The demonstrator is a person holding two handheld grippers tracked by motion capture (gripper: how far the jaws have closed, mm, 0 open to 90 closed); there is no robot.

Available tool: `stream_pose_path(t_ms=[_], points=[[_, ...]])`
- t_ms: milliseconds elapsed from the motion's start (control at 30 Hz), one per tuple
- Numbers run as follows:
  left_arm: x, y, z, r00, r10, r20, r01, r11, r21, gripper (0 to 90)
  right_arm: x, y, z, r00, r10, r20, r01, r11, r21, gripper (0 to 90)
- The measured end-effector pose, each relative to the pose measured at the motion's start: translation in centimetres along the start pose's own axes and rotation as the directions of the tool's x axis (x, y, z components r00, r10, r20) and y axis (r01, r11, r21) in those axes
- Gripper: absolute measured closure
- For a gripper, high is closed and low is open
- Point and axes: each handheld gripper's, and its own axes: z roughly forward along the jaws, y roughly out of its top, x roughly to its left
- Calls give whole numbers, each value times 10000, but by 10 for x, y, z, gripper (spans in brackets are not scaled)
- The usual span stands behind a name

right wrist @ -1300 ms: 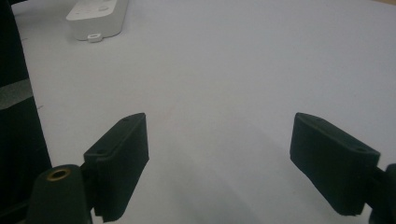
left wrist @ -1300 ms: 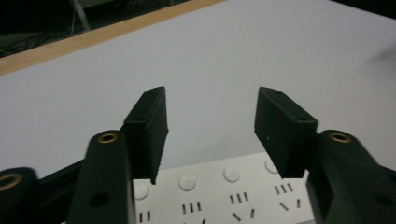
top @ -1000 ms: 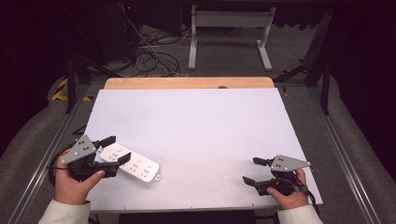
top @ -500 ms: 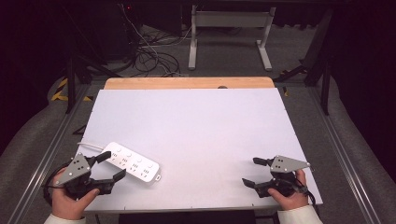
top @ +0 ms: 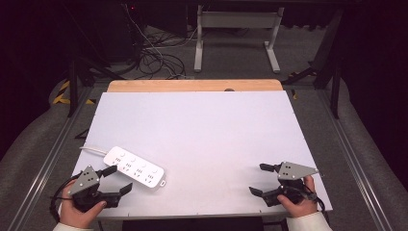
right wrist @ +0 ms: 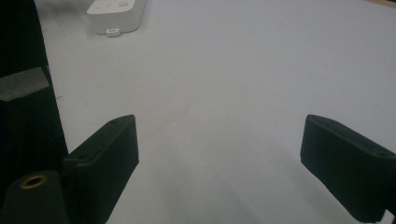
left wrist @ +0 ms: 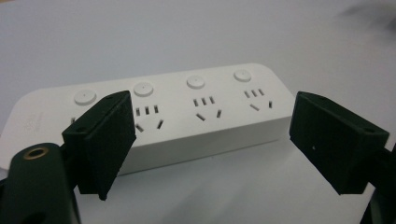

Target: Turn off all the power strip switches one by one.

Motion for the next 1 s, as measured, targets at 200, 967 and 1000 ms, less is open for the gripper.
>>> stream_pose_path(t_ms=[200, 967, 1000], points=[[0, -9, 2, 9999, 88, 105, -91, 9997, 223, 156, 0, 0, 1, 10000, -35, -73, 36, 10000, 57, 119], [-1, -7, -5, 10000, -78, 13, 78, 9986, -520, 162, 0, -1, 2, 10000, -2, -47, 3, 10000, 96, 119], [-1, -7, -5, 9999, -91, -45, 89, 9983, -571, 162, 0, -1, 2, 10000, -6, -48, 6, 10000, 91, 119]])
